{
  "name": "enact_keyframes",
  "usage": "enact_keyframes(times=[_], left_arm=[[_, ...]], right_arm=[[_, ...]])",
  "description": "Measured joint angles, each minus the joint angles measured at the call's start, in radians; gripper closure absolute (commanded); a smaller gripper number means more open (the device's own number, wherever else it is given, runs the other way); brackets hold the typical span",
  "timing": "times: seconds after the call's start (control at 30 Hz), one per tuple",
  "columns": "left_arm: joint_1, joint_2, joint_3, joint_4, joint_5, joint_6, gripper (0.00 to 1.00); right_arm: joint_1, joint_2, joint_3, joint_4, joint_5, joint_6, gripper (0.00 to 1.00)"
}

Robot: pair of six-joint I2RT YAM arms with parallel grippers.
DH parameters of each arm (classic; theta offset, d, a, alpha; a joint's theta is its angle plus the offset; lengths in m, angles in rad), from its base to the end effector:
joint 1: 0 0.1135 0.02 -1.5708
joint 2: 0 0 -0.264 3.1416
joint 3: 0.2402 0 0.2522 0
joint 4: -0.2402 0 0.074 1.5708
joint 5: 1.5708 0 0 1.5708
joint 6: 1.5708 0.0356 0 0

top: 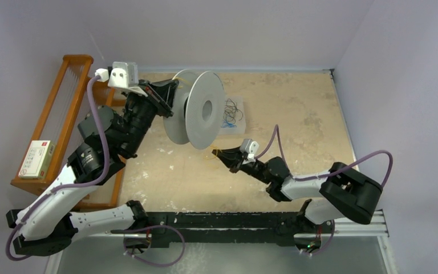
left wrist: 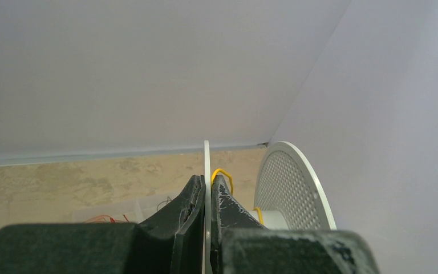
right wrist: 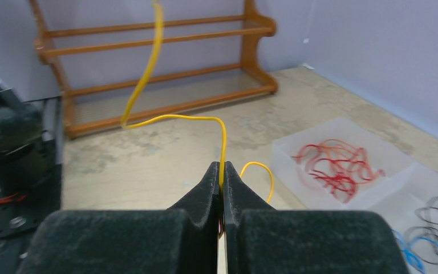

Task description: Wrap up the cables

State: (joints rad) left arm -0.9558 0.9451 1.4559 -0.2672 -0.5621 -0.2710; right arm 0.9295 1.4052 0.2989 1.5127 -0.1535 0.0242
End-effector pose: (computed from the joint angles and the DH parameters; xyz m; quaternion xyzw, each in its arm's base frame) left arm 0.1025 -0.1122 0.5247 -0.0071 0.6308 -0.2960 0.7172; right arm 0.1393 0.1957 0.2249 -0.2974 0.4650 0.4197 0.7205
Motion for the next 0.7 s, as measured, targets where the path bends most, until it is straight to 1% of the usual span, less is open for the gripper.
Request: enact_keyframes(times=[0.07, 0.13, 0.33, 0.5, 0.7], left_arm=[[0.0, 0.01, -0.008, 0.013, -0.016, 0.004, 1.0], [0.0, 0.025, -0.013, 0.024, -0.033, 0.013, 1.0], [0.0, 0.106, -0.014, 0.057, -0.093, 0.06, 1.0], [0.0, 0.163, -0.031, 0.088, -0.153, 0.125, 1.0], [0.0, 0.198, -0.042, 0.127, -0.231, 0.202, 1.0]], right_arm=[[0.034, -0.019, 0.004, -0.04, -0.008, 0.002, 1.0], [0.1, -0.046, 0.011, -0.101, -0.009, -0.006, 1.0], [0.279, -0.131, 0.084, -0.33, -0.007, -0.045, 1.0], [0.423, -0.204, 0.156, -0.513, 0.064, -0.089, 1.0], [0.572, -0.234, 0.24, -0.715, 0.185, -0.118, 1.0]])
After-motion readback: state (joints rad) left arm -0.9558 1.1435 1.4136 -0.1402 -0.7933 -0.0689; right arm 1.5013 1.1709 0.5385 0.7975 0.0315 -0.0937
